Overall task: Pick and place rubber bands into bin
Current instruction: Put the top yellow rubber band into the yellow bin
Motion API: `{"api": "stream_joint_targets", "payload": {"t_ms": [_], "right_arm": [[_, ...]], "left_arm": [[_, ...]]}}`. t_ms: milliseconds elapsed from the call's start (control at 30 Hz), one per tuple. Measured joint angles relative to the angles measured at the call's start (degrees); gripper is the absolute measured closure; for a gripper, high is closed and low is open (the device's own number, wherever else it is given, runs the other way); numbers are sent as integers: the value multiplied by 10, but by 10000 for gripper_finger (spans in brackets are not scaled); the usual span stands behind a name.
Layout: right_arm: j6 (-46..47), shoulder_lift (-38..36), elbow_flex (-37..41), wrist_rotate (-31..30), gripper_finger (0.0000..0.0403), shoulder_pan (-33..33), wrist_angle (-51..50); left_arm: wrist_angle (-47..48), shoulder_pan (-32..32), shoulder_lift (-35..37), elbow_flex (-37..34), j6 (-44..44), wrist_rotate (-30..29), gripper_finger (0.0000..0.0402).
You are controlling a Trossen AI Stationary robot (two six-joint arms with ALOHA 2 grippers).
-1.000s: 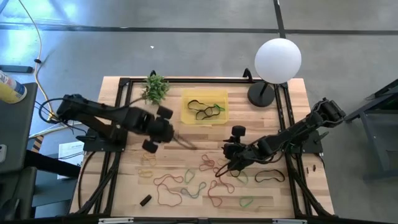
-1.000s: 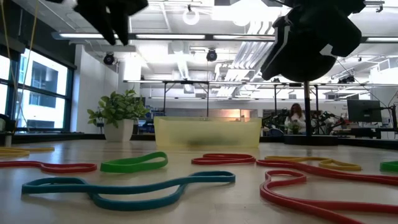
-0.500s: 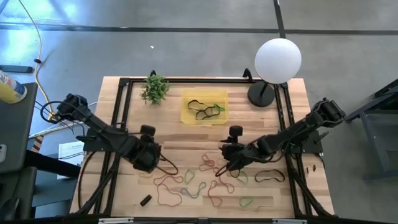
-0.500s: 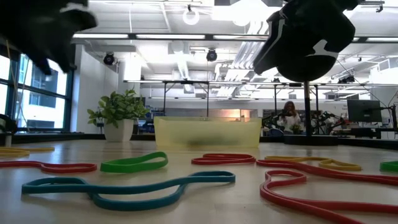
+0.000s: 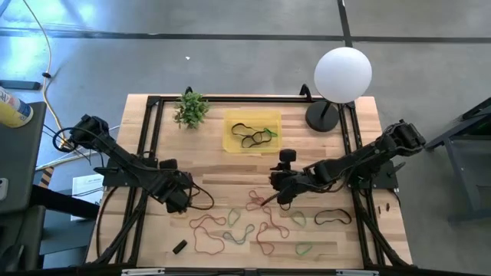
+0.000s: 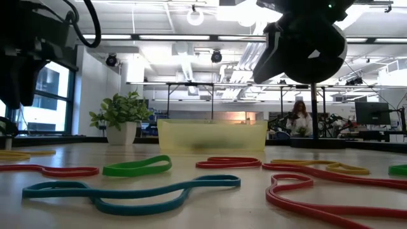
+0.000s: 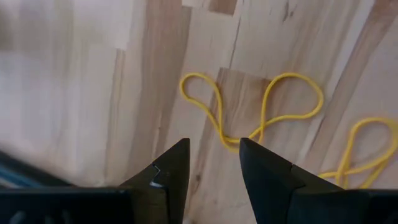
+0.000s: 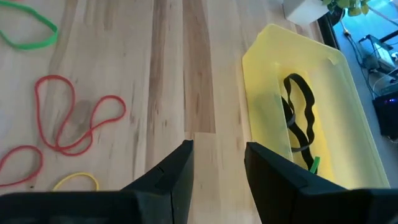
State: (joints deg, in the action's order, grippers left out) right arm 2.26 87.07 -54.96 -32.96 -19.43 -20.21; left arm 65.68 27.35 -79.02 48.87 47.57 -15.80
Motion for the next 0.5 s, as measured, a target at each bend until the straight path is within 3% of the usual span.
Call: {"api": "stream_joint_targets", "payload": {"t_ms": [500], "right_arm": [[-29, 0, 0, 66, 269, 22, 33]], "left_arm": [[-121, 0, 38, -109, 33, 10, 273]]}}
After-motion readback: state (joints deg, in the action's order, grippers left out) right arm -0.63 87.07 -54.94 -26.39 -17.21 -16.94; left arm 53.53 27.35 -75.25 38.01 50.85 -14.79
